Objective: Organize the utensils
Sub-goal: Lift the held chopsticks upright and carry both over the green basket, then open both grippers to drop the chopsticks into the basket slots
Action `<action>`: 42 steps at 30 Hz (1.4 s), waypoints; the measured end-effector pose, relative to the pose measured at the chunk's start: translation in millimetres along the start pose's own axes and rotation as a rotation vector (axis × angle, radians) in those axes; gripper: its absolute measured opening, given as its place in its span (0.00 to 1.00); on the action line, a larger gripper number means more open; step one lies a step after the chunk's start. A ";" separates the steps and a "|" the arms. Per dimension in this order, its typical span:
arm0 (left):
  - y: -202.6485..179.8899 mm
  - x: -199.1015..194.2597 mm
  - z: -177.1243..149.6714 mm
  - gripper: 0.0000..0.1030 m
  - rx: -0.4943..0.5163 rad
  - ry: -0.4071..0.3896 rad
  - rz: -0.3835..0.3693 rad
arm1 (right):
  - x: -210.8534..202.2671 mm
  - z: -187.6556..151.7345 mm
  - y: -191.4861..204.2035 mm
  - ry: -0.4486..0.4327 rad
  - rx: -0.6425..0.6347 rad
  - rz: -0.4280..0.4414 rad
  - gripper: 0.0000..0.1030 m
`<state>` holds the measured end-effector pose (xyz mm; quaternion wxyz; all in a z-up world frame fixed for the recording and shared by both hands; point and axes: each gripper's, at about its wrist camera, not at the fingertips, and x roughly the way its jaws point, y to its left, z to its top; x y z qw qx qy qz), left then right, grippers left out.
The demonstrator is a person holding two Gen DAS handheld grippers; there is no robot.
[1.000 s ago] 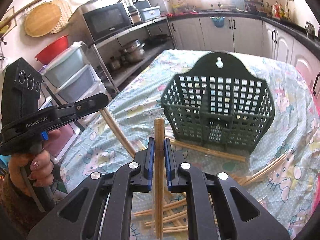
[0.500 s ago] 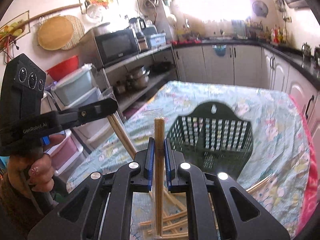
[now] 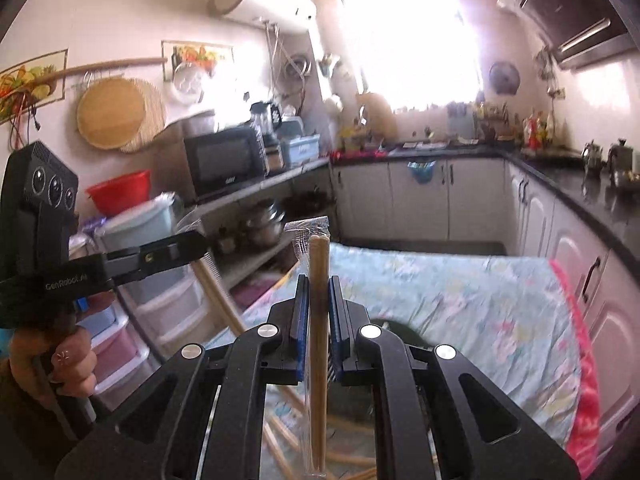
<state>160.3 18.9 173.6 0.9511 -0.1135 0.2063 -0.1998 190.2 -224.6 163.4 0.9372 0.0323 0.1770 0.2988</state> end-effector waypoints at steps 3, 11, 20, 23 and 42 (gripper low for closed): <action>1.2 -0.7 8.4 0.02 0.006 -0.024 0.023 | -3.5 12.2 -8.2 -0.046 -0.003 -0.020 0.10; 9.9 1.2 27.2 0.02 0.021 -0.070 0.085 | -3.9 33.2 -32.0 -0.137 -0.002 -0.075 0.10; 23.5 27.7 20.5 0.02 0.030 -0.058 0.141 | 9.6 34.3 -43.6 -0.201 -0.029 -0.137 0.10; 26.9 36.3 16.1 0.02 0.038 -0.049 0.153 | 14.6 31.3 -44.8 -0.222 -0.043 -0.153 0.10; 43.7 89.3 -26.2 0.02 0.023 -0.001 0.167 | 63.8 -16.4 -71.9 -0.199 -0.051 -0.227 0.10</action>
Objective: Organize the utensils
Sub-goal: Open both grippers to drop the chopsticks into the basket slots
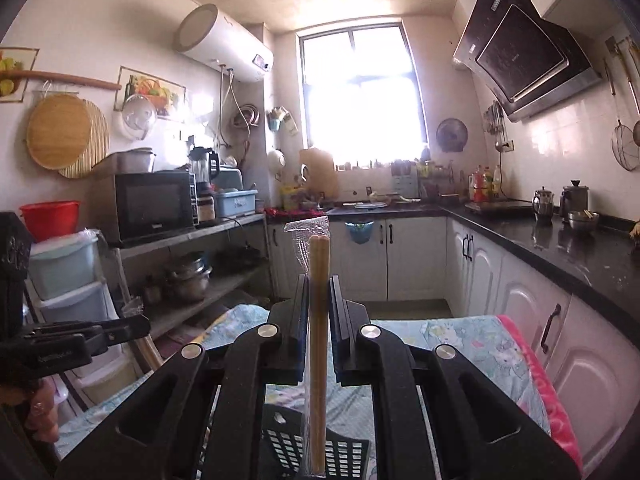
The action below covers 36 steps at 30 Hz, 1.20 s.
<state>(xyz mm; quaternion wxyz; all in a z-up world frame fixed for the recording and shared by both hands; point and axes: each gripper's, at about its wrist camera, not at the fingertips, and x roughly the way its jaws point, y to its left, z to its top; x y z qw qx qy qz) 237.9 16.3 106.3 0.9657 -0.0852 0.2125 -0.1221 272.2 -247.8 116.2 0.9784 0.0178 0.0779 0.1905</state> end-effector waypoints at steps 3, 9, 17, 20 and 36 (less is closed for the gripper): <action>-1.3 7.5 -5.1 0.02 0.004 0.014 -0.003 | 5.9 -9.6 -2.5 0.014 0.006 -0.013 0.10; -3.6 14.4 -11.2 0.02 0.009 0.018 -0.009 | 10.1 -22.3 -5.2 0.011 0.010 -0.013 0.10; -1.6 21.4 -18.6 0.07 -0.002 0.033 -0.007 | 12.4 -33.6 -7.7 0.040 0.043 -0.020 0.37; 1.2 19.7 -21.3 0.23 -0.011 0.043 0.003 | 9.4 -35.9 -10.0 0.060 0.051 -0.024 0.38; 22.4 -36.1 -36.9 0.89 -0.085 0.001 0.080 | -25.3 -42.6 -5.7 0.214 0.057 -0.058 0.75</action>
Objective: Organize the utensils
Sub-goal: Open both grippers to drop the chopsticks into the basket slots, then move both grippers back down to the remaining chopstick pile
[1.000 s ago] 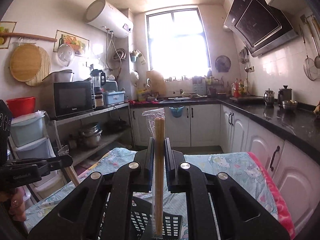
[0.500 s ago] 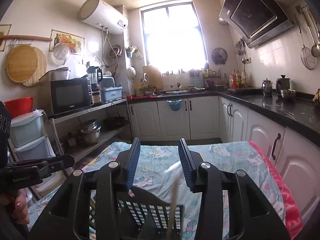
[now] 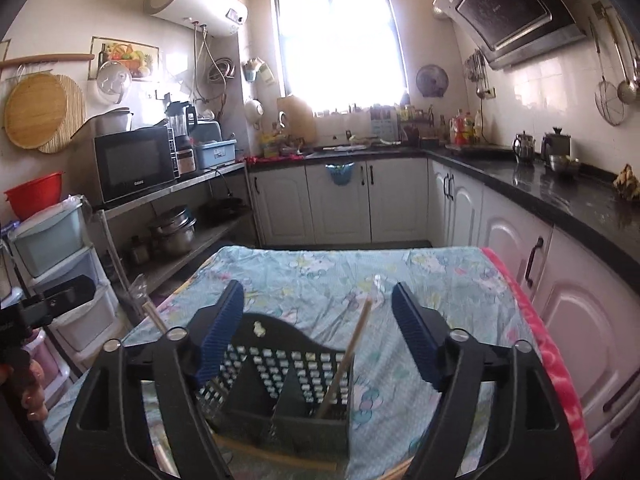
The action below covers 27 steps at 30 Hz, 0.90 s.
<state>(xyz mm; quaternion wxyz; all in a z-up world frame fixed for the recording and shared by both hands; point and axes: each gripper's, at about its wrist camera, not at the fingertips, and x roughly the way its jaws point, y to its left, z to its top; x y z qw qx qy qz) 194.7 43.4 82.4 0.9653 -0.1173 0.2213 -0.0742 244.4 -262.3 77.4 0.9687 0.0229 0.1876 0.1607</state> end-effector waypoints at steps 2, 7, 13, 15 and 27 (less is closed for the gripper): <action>5.0 -7.2 -4.9 0.90 -0.013 0.005 0.005 | -5.1 -2.9 1.6 0.013 0.000 -0.003 0.75; 11.2 -25.0 -17.1 0.90 -0.021 0.008 0.025 | -20.6 -11.3 7.0 0.028 -0.004 0.004 0.81; 18.5 -42.5 -33.9 0.90 -0.032 0.014 0.043 | -37.3 -20.8 16.5 0.043 -0.013 0.016 0.82; 22.1 -47.4 -39.1 0.90 -0.038 0.020 0.053 | -42.5 -24.7 21.0 0.050 -0.018 0.023 0.83; 40.0 -69.0 -61.7 0.90 -0.048 0.039 0.097 | -58.5 -49.1 50.6 0.102 -0.083 0.067 0.84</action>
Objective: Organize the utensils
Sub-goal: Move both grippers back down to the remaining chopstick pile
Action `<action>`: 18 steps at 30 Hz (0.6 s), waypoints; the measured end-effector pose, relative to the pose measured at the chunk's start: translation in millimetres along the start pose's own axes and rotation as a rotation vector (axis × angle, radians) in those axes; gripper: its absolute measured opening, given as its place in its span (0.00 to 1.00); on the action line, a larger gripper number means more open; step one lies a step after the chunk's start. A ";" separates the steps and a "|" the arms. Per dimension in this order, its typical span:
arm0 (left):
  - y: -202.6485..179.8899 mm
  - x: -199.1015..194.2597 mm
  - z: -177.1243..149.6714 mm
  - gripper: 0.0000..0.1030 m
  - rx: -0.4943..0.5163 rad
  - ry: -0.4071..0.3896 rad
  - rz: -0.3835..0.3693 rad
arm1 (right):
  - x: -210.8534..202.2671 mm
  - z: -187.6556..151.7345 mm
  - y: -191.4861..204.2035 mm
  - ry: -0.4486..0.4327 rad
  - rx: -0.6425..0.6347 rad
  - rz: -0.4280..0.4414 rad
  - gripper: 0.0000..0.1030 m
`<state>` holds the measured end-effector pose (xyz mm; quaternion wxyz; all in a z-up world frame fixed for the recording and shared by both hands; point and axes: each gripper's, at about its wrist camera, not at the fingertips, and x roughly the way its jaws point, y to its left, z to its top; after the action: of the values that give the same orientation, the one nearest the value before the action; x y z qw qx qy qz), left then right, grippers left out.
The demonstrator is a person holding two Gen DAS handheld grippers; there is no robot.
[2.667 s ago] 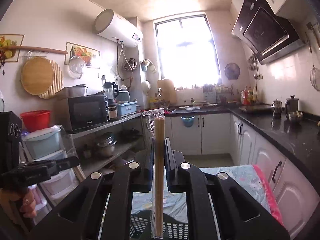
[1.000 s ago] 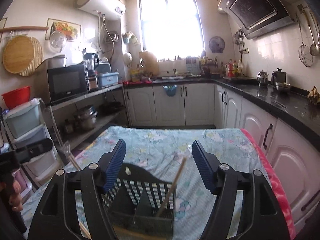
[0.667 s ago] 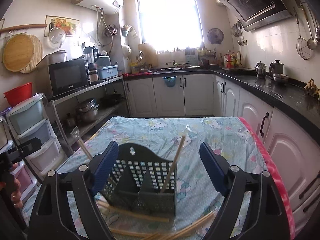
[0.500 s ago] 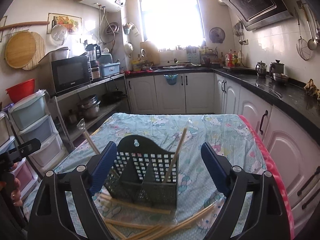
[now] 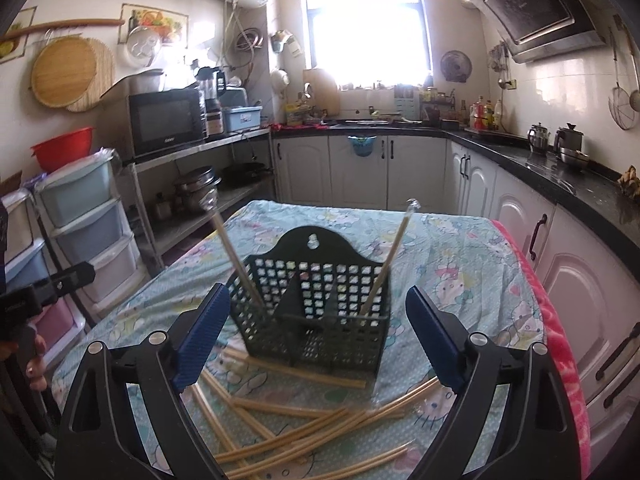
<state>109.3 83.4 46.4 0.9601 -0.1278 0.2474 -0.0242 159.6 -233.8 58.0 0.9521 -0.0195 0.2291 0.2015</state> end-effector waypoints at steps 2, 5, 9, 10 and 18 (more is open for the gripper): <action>1.2 -2.1 -2.7 0.90 -0.002 0.002 0.003 | -1.0 -4.2 4.1 0.012 -0.007 0.013 0.84; 2.9 -5.0 -8.9 0.90 0.000 0.011 0.011 | -2.9 -12.3 12.5 0.034 -0.023 0.031 0.85; 5.9 -4.9 -16.7 0.90 -0.005 0.035 0.020 | -3.1 -23.9 22.3 0.073 -0.047 0.053 0.85; 6.9 -4.5 -19.4 0.90 -0.008 0.043 0.021 | -3.3 -27.2 24.3 0.083 -0.052 0.061 0.85; 10.4 4.5 -42.8 0.90 -0.016 0.116 0.020 | -3.7 -49.3 33.9 0.148 -0.075 0.077 0.85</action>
<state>92.6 83.0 5.4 0.9433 -0.1314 0.3041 -0.0201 122.1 -210.5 17.4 0.9226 -0.0611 0.2920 0.2445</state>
